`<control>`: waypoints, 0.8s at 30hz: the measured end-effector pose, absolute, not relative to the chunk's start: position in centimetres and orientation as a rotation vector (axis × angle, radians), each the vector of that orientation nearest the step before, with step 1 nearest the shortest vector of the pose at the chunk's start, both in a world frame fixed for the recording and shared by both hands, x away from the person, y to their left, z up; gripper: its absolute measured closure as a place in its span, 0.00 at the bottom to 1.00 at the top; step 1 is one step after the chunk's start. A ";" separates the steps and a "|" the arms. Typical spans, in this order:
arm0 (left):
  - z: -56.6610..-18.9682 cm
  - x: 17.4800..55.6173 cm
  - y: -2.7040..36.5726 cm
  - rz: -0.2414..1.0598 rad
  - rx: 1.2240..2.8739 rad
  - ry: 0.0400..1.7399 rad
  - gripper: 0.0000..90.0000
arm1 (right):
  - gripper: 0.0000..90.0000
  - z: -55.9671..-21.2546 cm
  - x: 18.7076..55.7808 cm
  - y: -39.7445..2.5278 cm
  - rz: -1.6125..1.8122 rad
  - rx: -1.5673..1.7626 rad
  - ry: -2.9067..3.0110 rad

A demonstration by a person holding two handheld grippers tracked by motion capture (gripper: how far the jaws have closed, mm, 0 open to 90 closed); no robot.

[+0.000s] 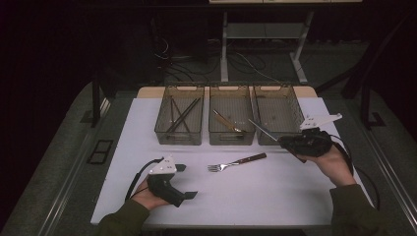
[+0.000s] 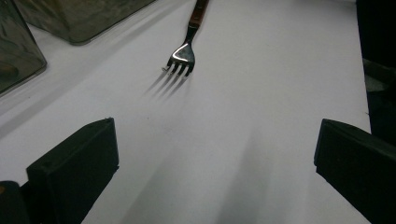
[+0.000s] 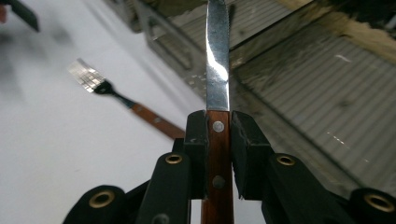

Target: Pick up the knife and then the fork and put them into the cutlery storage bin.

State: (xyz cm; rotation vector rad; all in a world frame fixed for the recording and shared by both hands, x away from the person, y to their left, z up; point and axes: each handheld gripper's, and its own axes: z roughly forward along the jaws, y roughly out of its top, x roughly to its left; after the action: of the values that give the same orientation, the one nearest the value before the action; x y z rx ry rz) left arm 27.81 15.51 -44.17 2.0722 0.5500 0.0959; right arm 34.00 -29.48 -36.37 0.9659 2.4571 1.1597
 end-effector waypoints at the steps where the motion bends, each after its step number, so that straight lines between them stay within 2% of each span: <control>1: -44.2 27.8 15.5 0.095 2.071 0.550 0.00 | 0.86 -36.2 34.3 -29.7 1.156 0.970 2.447; 14: -44.1 27.8 15.5 0.092 2.067 0.550 0.00 | 0.86 -34.3 39.4 -31.4 1.143 1.103 2.347; 24: -44.1 27.8 15.6 0.092 2.065 0.546 0.00 | 0.86 -35.2 42.8 -31.9 1.089 1.200 2.318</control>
State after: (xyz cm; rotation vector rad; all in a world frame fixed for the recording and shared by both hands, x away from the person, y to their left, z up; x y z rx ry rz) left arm 27.75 15.55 -44.07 2.0648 0.5456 0.0922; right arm 42.85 -31.87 -35.19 1.2001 2.3180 1.0892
